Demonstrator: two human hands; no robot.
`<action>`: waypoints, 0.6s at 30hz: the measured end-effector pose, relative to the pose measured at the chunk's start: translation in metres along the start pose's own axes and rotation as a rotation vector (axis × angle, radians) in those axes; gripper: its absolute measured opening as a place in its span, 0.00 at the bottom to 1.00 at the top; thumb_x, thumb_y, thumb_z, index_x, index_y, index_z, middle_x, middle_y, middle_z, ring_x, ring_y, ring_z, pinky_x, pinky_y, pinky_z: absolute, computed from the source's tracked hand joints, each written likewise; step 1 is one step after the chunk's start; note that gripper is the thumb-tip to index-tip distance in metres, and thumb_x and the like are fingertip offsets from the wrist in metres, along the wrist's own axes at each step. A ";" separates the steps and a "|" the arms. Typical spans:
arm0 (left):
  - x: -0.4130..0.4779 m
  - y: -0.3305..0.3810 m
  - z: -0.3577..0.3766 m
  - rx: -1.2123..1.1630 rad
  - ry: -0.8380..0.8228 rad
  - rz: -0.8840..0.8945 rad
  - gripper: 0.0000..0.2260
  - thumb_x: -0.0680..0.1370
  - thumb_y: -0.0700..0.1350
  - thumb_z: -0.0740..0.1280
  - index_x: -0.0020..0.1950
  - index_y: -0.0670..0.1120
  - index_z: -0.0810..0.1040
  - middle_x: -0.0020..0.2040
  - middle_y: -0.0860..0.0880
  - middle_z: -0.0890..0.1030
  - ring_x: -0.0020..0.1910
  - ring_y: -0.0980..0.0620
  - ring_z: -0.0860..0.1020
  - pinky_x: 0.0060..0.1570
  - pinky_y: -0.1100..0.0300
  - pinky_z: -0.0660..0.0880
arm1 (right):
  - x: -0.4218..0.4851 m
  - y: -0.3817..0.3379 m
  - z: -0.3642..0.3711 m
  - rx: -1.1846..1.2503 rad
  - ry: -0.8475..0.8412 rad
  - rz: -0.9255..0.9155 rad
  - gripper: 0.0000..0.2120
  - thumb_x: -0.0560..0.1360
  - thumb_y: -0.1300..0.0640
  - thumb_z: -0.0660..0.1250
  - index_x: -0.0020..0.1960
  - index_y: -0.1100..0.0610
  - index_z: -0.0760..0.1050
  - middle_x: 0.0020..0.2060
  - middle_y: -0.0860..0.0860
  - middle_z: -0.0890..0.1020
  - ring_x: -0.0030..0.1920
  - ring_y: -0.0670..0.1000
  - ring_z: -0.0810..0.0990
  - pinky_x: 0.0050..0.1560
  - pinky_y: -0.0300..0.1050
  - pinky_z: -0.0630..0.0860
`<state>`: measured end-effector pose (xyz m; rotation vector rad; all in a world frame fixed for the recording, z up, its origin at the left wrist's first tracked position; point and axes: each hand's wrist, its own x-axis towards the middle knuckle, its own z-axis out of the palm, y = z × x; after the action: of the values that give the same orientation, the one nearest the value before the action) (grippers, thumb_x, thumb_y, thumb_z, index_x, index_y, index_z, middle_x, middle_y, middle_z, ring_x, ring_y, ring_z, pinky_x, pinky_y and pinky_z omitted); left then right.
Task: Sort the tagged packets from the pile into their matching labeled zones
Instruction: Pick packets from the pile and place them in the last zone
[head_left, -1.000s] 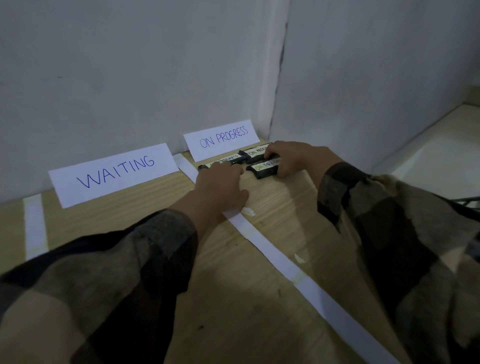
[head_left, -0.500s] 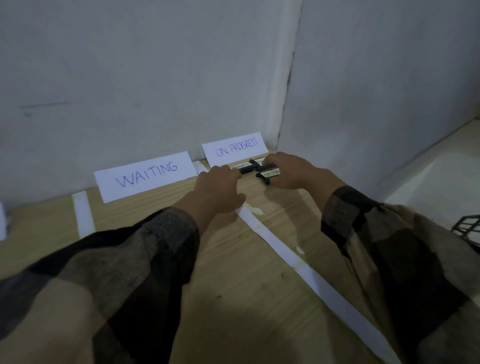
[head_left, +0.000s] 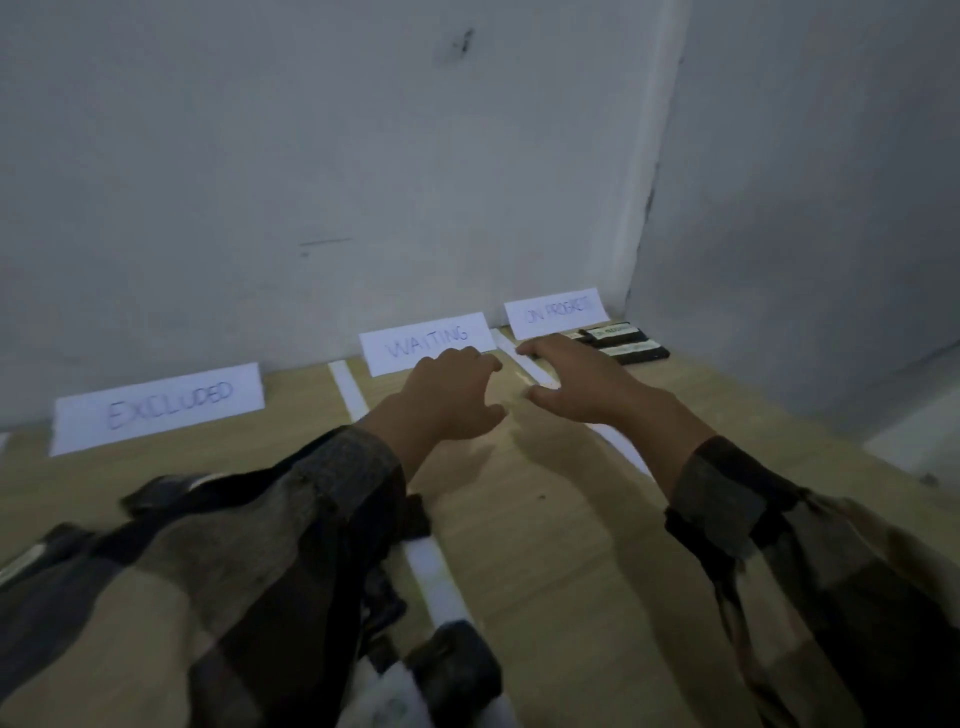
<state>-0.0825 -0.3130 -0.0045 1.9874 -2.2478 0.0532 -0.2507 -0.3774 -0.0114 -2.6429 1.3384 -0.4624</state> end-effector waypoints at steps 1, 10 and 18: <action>-0.011 -0.005 -0.005 0.004 0.000 -0.004 0.27 0.77 0.58 0.63 0.73 0.50 0.63 0.71 0.48 0.67 0.70 0.47 0.66 0.66 0.49 0.65 | -0.006 -0.011 0.001 -0.003 0.010 -0.014 0.26 0.74 0.47 0.67 0.70 0.48 0.65 0.68 0.46 0.69 0.66 0.50 0.70 0.62 0.46 0.69; -0.122 -0.046 -0.047 -0.036 -0.076 0.080 0.25 0.77 0.56 0.64 0.72 0.52 0.64 0.71 0.51 0.68 0.69 0.51 0.66 0.67 0.51 0.65 | -0.068 -0.095 0.007 0.096 -0.047 -0.159 0.23 0.74 0.45 0.67 0.67 0.46 0.67 0.67 0.43 0.70 0.64 0.45 0.70 0.57 0.41 0.68; -0.221 -0.064 -0.045 -0.156 -0.168 0.116 0.21 0.75 0.57 0.66 0.67 0.56 0.70 0.62 0.56 0.74 0.62 0.57 0.71 0.61 0.58 0.69 | -0.125 -0.140 0.024 0.236 -0.297 -0.282 0.21 0.74 0.44 0.67 0.65 0.44 0.70 0.60 0.41 0.72 0.60 0.41 0.71 0.61 0.43 0.70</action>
<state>0.0107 -0.0981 0.0069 1.8427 -2.3845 -0.2777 -0.2055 -0.1943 -0.0227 -2.5804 0.7808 -0.2280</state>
